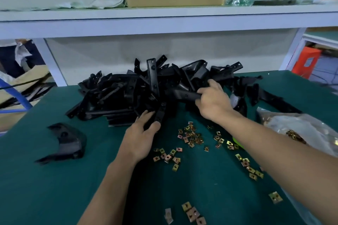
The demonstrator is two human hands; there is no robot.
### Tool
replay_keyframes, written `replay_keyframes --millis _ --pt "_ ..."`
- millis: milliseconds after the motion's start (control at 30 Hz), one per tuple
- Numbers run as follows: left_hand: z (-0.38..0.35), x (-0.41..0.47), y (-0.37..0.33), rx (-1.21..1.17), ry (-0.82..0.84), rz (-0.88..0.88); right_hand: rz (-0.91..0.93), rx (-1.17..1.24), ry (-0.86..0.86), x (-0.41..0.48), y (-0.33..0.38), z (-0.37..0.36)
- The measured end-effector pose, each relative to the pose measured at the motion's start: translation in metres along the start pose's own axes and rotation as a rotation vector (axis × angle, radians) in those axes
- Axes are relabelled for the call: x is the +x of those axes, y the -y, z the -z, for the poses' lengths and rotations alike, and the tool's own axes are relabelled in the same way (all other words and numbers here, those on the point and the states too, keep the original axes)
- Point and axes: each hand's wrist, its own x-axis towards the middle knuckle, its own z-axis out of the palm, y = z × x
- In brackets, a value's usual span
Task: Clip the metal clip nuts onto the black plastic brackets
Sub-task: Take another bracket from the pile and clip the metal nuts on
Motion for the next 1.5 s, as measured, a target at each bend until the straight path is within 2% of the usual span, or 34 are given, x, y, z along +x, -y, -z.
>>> replay_keyframes --millis 133,200,267,333,367,433,533,600,667,733,800,833,900,967,1033,1167,1367,1500 --pt "-0.008 -0.024 -0.012 0.238 -0.336 -0.024 -0.135 0.141 -0.295 -0.042 0.008 0.020" --pt "-0.016 -0.037 -0.017 0.168 -0.444 -0.117 -0.205 0.323 -0.371 -0.070 0.007 0.026" --pt "-0.022 -0.052 -0.023 0.021 -0.440 -0.205 -0.237 0.617 -0.289 -0.104 0.005 0.026" --pt "-0.027 -0.066 -0.028 -0.177 -0.347 -0.224 -0.274 0.941 -0.089 -0.139 0.004 0.023" --pt "-0.029 -0.071 -0.030 -0.262 -0.298 -0.204 -0.286 0.959 -0.016 -0.153 0.000 0.019" --pt "-0.035 -0.075 -0.030 -0.278 -0.254 -0.178 -0.229 0.725 0.022 -0.174 -0.011 0.007" --pt "-0.038 -0.078 -0.030 -0.120 -0.211 -0.150 -0.133 0.220 -0.074 -0.195 -0.018 0.002" --pt "-0.041 -0.083 -0.032 -0.148 -0.177 -0.169 -0.032 0.043 -0.165 -0.203 -0.016 0.000" --pt "-0.048 -0.091 -0.039 -0.226 -0.104 -0.203 0.103 -0.036 -0.219 -0.208 -0.011 -0.007" --pt "-0.055 -0.096 -0.043 -0.351 -0.108 -0.159 0.122 0.002 -0.202 -0.207 -0.008 -0.010" --pt "-0.050 -0.094 -0.038 -0.326 -0.233 -0.121 0.040 0.073 -0.204 -0.204 -0.013 -0.012" --pt "-0.043 -0.091 -0.034 -0.149 -0.267 -0.114 -0.004 0.096 -0.224 -0.202 -0.017 -0.014" --pt "-0.033 -0.086 -0.024 0.292 -0.126 -0.113 -0.080 0.146 -0.222 -0.200 -0.023 -0.014" --pt "-0.033 -0.085 -0.022 0.444 0.051 -0.107 -0.104 0.171 -0.191 -0.198 -0.025 -0.016" --pt "-0.039 -0.086 -0.022 0.432 0.044 -0.128 -0.110 0.171 -0.170 -0.197 -0.025 -0.017" --pt "-0.045 -0.087 -0.024 0.317 -0.097 -0.114 -0.103 0.180 -0.154 -0.196 -0.025 -0.019" --pt "-0.052 -0.087 -0.020 0.360 -0.102 -0.153 -0.074 0.222 -0.080 -0.188 -0.025 -0.020" --pt "-0.051 -0.089 -0.019 0.313 -0.249 -0.292 -0.070 0.223 -0.067 -0.187 -0.027 -0.020"
